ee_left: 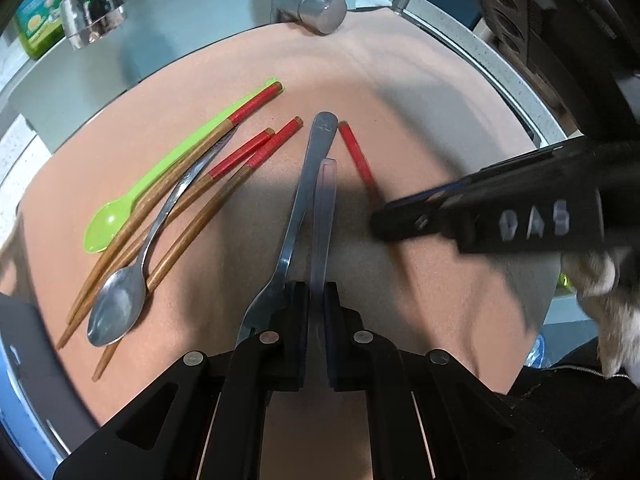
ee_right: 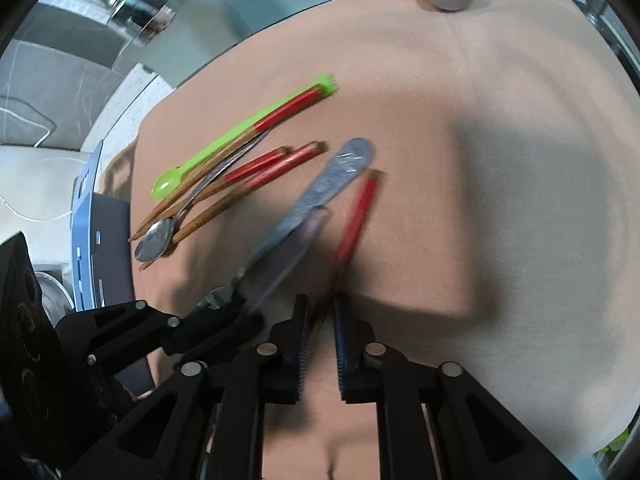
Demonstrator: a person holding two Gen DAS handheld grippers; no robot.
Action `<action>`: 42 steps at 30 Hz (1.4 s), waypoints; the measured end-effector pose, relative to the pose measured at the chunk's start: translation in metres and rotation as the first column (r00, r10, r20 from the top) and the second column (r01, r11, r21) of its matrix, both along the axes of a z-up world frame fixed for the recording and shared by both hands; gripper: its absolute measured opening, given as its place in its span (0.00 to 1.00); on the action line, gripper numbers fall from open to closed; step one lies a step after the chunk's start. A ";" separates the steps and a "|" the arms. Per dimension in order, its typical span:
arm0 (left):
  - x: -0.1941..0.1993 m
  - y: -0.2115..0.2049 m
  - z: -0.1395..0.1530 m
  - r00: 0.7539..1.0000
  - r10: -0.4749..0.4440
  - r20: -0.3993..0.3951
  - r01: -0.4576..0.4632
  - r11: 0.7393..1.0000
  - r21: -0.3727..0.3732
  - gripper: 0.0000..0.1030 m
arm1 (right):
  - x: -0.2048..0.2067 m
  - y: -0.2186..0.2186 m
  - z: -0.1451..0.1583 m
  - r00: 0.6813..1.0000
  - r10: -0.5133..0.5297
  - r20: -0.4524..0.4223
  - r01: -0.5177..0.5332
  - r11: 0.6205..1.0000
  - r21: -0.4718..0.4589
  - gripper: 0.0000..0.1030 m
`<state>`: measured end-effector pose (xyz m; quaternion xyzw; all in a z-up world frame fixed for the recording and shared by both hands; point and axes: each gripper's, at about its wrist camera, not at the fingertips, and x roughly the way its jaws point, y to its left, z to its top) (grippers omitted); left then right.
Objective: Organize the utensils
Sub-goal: 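Grasp a red-tipped chopstick with the right gripper while the left gripper grasps the pink spoon, then carry the chopstick and pink spoon into the blue basket while both grippers open to release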
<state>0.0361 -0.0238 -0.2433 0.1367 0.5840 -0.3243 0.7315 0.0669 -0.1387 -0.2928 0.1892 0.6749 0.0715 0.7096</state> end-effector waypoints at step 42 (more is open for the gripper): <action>-0.003 0.267 0.057 0.764 0.640 0.079 -0.633 0.768 -0.100 0.05 | 0.044 0.244 0.074 0.950 0.215 0.225 -0.282 0.903 0.325 0.06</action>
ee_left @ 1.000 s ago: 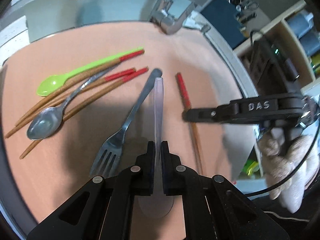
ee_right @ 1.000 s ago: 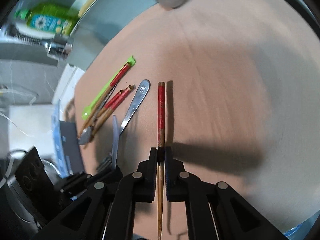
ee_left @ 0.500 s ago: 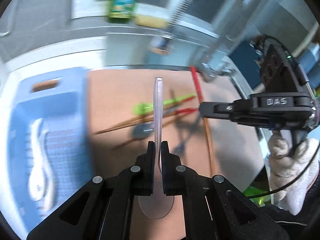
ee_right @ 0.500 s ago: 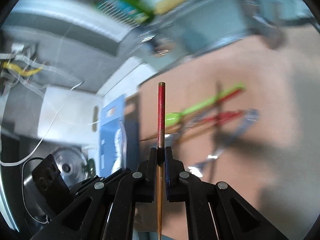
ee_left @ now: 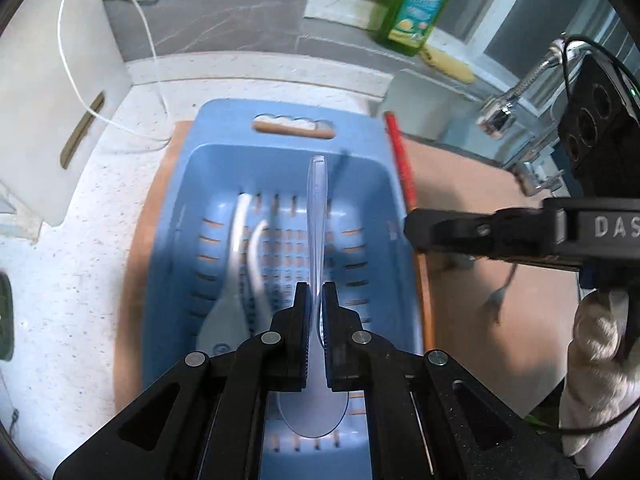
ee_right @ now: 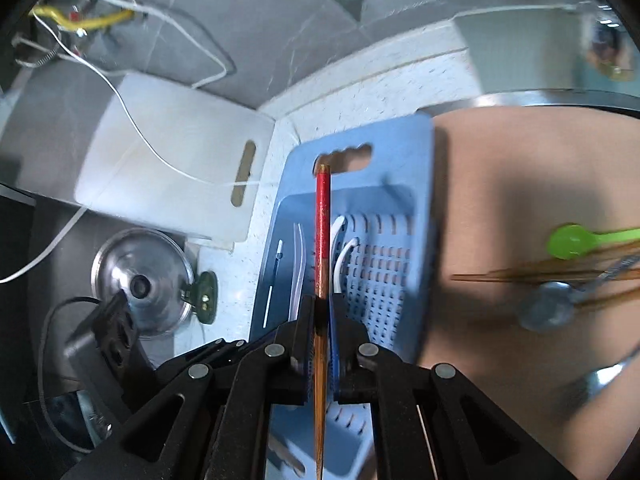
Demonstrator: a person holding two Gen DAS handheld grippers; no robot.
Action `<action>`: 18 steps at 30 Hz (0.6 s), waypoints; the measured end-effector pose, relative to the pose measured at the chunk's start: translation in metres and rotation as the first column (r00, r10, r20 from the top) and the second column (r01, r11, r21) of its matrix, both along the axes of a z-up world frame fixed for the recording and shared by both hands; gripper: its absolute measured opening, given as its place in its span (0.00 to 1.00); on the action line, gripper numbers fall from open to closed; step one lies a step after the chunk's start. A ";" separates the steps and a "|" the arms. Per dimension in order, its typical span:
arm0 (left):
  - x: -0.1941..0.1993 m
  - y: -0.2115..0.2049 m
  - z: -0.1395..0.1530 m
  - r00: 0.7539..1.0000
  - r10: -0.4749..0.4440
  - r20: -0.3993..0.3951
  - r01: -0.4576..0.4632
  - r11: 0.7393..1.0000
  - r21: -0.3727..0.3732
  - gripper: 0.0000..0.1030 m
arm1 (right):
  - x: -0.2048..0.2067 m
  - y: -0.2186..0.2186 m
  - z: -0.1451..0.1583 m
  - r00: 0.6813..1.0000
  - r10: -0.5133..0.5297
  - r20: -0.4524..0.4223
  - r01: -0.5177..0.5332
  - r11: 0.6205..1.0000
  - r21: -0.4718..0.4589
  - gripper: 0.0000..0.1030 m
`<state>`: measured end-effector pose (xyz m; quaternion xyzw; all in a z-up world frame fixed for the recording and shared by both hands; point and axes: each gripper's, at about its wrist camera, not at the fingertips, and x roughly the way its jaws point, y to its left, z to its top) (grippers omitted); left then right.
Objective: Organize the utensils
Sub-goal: 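Carry the chopstick and pink spoon into the blue basket while both grippers open to release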
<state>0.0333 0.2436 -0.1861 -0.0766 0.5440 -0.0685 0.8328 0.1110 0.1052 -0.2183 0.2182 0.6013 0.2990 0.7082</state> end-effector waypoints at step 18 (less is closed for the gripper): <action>-0.010 -0.011 -0.043 0.994 0.001 -0.107 0.002 1.000 0.028 0.05 | 0.005 0.051 -0.052 0.999 0.045 0.003 -0.043 0.962 -0.271 0.06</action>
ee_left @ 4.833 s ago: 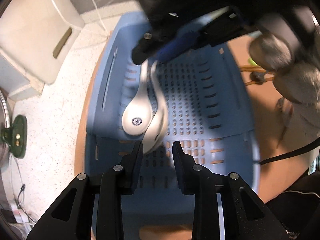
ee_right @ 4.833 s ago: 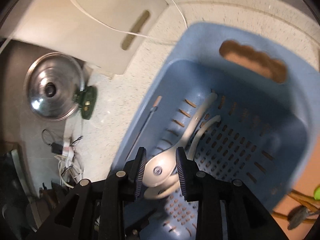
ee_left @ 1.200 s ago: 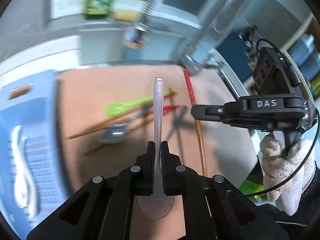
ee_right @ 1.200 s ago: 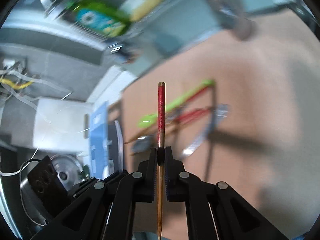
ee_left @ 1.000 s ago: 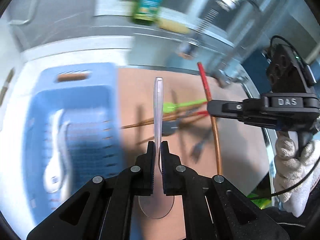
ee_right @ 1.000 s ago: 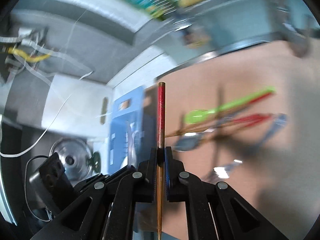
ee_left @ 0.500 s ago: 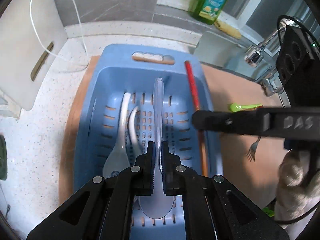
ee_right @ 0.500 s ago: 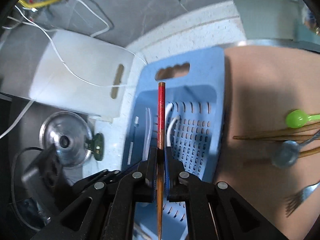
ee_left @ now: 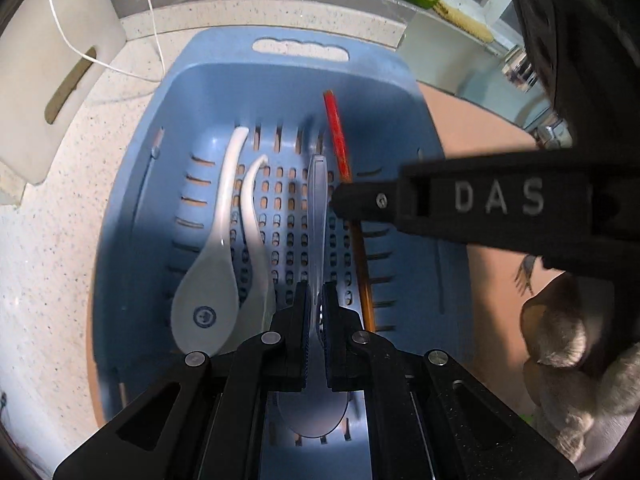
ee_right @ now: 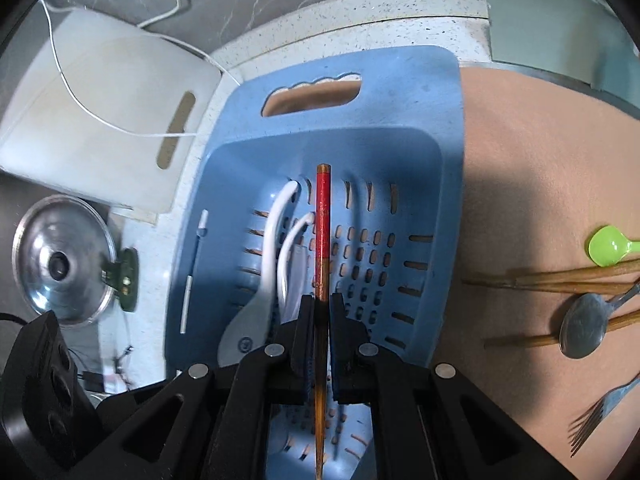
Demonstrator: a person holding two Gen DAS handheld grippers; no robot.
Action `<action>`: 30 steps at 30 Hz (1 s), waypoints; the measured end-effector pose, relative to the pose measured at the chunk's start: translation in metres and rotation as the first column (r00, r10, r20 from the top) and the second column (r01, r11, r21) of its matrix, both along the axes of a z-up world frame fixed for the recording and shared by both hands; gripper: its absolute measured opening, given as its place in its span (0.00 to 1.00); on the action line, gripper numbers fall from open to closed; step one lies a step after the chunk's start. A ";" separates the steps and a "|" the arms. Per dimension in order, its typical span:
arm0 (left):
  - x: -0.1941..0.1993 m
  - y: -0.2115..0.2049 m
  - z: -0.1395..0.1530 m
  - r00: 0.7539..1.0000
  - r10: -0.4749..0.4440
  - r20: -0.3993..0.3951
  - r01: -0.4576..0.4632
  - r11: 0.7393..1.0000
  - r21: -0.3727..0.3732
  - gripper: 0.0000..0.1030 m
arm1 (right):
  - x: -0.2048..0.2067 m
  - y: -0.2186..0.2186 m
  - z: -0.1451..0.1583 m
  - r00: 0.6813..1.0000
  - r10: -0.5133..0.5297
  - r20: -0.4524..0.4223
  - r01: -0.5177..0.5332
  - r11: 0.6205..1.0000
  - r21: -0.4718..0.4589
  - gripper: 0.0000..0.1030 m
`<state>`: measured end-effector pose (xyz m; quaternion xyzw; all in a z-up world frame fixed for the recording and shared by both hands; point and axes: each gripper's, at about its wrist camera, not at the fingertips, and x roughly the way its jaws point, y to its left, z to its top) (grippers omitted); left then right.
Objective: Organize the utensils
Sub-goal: 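Carry the chopstick and pink spoon into the blue basket while both grippers open to release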
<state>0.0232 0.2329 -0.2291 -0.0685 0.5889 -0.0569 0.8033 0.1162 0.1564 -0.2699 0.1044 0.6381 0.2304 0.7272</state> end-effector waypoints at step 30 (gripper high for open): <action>-0.017 0.017 0.003 0.993 0.120 0.005 -0.119 0.993 -0.024 0.14 | 0.002 -0.008 0.008 1.000 0.026 -0.004 -0.026 0.999 0.019 0.13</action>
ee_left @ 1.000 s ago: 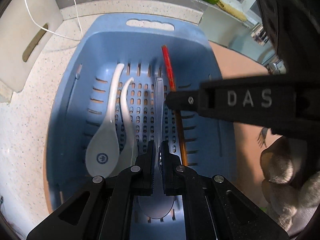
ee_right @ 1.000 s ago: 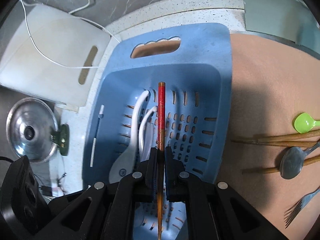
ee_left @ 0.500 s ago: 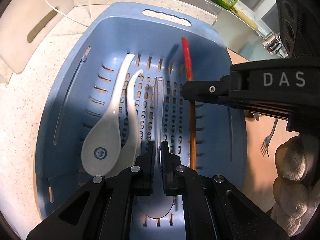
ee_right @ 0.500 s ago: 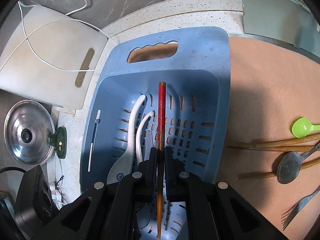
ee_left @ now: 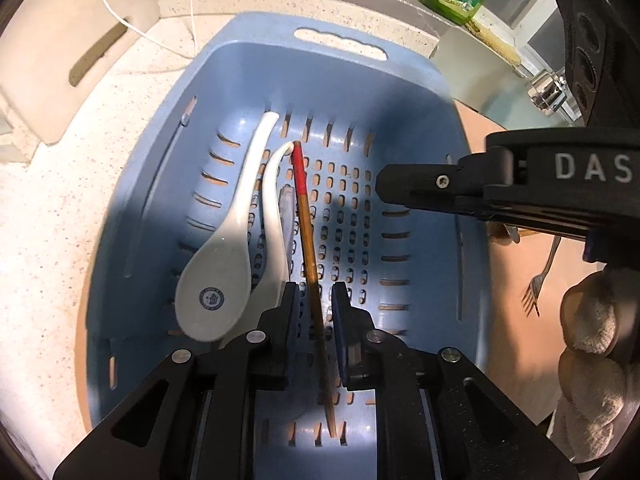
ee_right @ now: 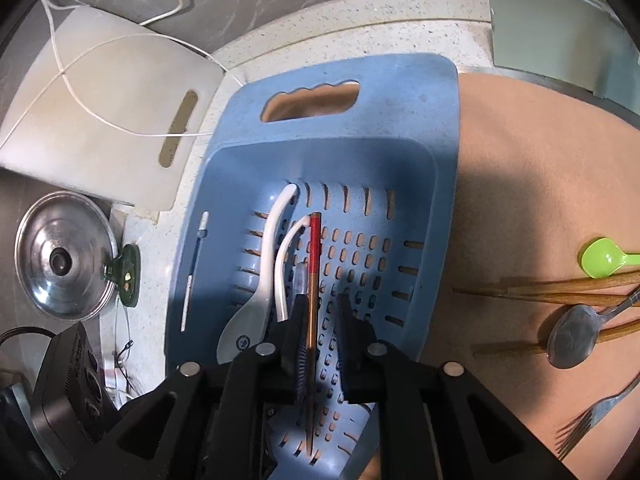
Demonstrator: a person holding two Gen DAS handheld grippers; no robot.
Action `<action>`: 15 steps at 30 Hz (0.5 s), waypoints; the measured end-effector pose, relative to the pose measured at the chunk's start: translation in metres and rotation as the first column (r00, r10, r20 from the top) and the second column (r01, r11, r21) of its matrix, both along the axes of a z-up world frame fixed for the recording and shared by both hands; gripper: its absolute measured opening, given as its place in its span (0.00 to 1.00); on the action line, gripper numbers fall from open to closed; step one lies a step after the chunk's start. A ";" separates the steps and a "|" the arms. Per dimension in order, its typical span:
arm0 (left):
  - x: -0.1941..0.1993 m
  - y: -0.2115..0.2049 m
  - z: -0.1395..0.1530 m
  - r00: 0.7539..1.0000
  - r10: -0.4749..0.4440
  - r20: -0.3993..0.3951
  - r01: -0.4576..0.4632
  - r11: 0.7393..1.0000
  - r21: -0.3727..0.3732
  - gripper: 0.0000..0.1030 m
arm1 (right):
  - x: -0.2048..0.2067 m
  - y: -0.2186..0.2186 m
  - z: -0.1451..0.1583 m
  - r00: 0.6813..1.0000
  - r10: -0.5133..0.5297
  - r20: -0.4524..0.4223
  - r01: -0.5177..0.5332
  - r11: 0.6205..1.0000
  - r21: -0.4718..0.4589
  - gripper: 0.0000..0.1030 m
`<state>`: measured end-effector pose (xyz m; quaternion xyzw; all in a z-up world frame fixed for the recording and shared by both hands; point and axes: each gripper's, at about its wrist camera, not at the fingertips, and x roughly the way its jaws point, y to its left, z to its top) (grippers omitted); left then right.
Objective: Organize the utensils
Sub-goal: 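Carry the chopstick and pink spoon into the blue basket while both grippers open to release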
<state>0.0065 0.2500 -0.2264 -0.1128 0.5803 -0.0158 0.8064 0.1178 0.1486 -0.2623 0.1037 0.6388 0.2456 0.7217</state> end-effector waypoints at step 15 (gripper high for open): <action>-0.033 -0.055 0.082 0.980 -0.085 0.178 0.053 0.982 0.182 0.14 | -0.029 -0.069 0.079 0.982 0.029 0.188 -0.047 0.994 0.095 0.23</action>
